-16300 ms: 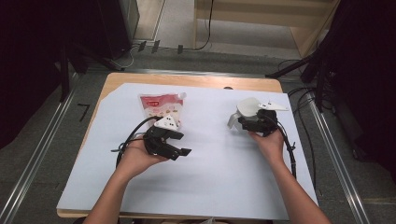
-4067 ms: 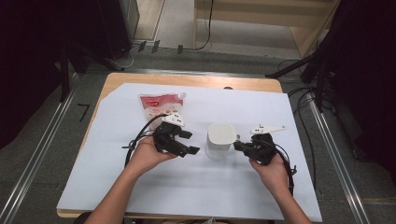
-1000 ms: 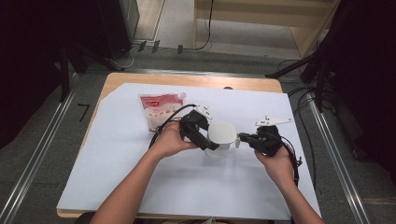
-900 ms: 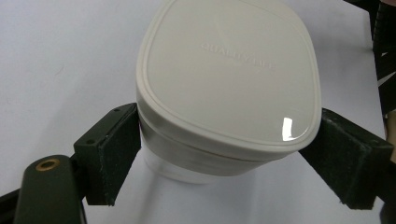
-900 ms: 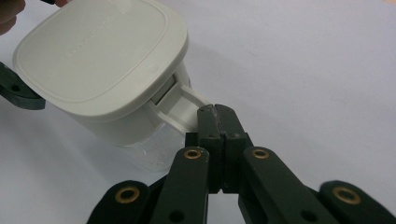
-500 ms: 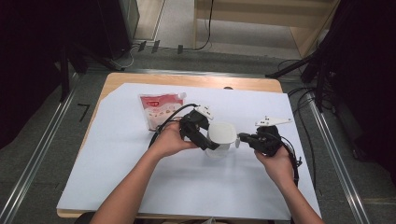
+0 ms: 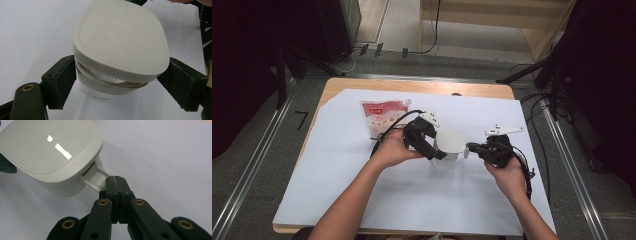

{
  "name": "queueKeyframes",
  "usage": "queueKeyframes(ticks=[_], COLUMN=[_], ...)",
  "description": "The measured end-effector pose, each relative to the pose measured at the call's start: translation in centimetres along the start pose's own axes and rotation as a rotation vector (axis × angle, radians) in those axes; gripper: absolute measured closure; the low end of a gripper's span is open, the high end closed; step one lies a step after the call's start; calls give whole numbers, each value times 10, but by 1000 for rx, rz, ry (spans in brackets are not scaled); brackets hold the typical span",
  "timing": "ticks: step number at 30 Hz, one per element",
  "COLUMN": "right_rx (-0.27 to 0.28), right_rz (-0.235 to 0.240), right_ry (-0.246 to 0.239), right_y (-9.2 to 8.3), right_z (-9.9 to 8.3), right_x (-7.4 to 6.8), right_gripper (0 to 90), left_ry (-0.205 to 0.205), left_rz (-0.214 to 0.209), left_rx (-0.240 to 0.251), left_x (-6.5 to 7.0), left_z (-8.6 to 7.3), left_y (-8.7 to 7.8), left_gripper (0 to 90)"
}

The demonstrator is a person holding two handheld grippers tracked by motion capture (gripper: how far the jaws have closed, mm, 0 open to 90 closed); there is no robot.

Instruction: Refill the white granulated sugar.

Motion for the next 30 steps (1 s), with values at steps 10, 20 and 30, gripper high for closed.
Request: queueKeyframes(ticks=[10,20,30], right_rx=[2,2,2], right_rz=[-1,-5,4], right_ry=[-5,-7,-17], right_y=[1,1,1], right_z=[0,1,1], right_x=[-1,-1,-4], right_gripper=[900,900,900], left_ry=[14,32,80], left_rz=[20,41,-17], left_rx=[-19,-3,-15], left_x=[2,5,16], left_z=[0,4,5], left_y=[-2,-11,-6], left_gripper=[182,196,529])
Point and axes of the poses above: each handheld gripper's, and its own axes: y roughly forward along the jaws, z roughly out of its top, x roughly to its right, the point moved 7 cm from there along y, roughly forward along the jaws, and after that the axes turned 12 degrees about -x, right-handed, at the moved point
